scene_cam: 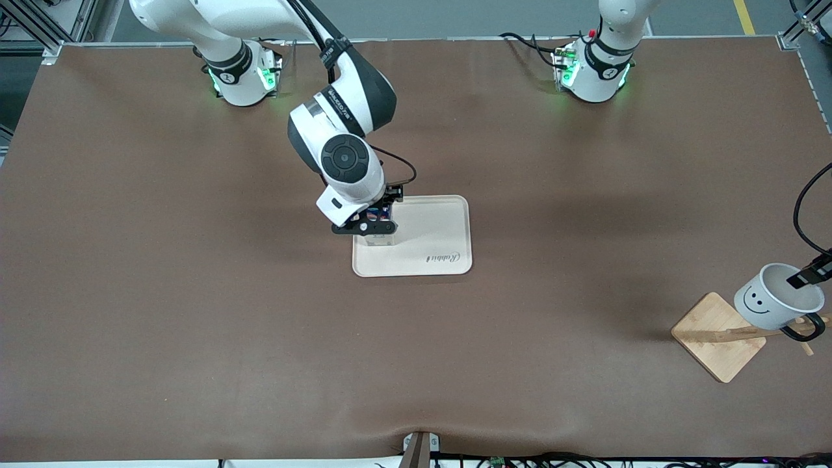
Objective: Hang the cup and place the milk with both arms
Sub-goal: 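Grasp the milk carton with the right gripper and lift it off the tray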
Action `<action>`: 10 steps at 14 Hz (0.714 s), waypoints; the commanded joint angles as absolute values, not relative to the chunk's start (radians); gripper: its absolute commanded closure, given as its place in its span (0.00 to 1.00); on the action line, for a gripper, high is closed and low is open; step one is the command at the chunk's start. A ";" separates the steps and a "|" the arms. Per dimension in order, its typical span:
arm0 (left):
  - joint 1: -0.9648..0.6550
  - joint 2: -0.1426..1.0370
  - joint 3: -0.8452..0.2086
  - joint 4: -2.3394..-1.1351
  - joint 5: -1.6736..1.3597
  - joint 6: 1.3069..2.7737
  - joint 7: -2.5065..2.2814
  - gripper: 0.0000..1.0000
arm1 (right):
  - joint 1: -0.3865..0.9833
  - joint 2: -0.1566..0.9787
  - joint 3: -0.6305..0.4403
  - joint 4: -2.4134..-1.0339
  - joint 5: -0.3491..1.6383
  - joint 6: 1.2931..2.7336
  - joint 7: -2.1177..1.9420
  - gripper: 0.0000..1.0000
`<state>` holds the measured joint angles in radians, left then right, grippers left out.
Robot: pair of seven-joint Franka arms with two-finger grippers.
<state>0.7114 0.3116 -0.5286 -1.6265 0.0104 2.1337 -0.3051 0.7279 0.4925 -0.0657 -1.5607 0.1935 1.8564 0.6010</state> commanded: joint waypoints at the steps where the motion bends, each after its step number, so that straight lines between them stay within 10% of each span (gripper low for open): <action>1: 0.732 0.327 -0.537 -1.634 -0.009 2.144 -0.305 1.00 | 0.706 0.488 -0.072 -1.508 0.198 1.835 0.626 1.00; 7: 0.732 0.354 -0.537 -1.626 -0.003 2.146 -0.298 0.98 | 0.501 0.479 -0.075 -1.269 0.391 1.524 0.698 1.00; 10: 0.723 0.367 -0.537 -1.618 0.006 2.146 -0.310 0.16 | 0.408 0.431 -0.080 -1.261 0.339 1.376 0.663 1.00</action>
<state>0.7260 0.3505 -0.5295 -1.6273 0.0094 2.1420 -0.3048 0.4505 0.4655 -0.0922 -1.2569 0.3565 1.4418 0.6738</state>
